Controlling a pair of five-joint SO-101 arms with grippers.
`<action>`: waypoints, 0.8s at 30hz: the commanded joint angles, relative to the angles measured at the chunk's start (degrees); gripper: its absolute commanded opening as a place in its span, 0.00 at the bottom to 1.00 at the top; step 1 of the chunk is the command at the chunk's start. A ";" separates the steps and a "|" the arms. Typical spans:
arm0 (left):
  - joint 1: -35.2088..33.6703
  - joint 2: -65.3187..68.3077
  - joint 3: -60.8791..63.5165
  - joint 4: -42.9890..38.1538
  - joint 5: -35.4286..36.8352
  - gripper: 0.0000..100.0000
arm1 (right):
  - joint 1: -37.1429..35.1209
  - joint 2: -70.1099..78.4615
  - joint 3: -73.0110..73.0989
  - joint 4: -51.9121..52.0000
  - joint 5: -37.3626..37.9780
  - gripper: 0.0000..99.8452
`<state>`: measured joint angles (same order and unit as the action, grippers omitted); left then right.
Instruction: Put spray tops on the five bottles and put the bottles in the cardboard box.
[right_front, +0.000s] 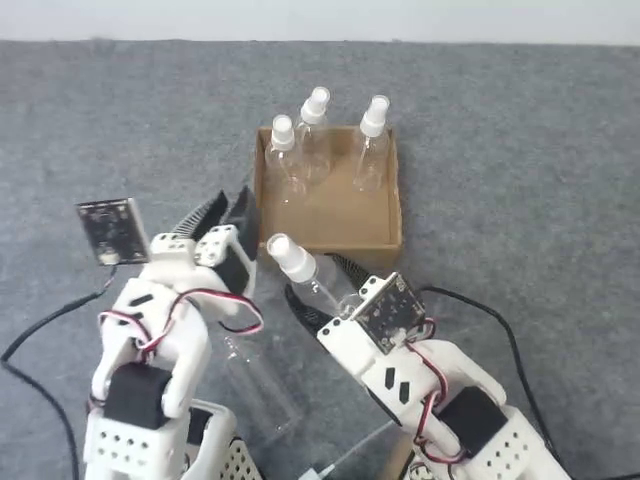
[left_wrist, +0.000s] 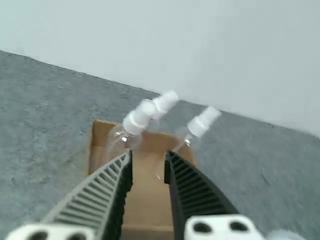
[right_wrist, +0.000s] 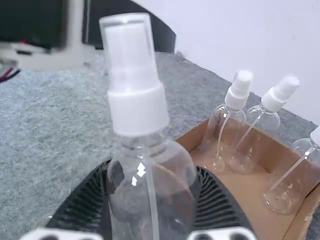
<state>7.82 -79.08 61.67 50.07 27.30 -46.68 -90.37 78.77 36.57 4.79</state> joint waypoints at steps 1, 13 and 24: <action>7.91 -0.70 -1.01 3.69 -1.05 0.09 | 0.75 -1.89 -0.62 -0.92 0.79 0.01; 17.85 -0.70 -0.92 9.67 -15.56 0.09 | 0.84 -1.89 0.35 -0.92 0.97 0.01; 11.87 -6.15 -1.10 9.41 -15.47 0.09 | 1.10 -1.98 1.23 -0.31 0.97 0.01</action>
<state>23.38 -79.96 61.58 59.47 12.26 -45.63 -91.25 80.18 36.57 4.70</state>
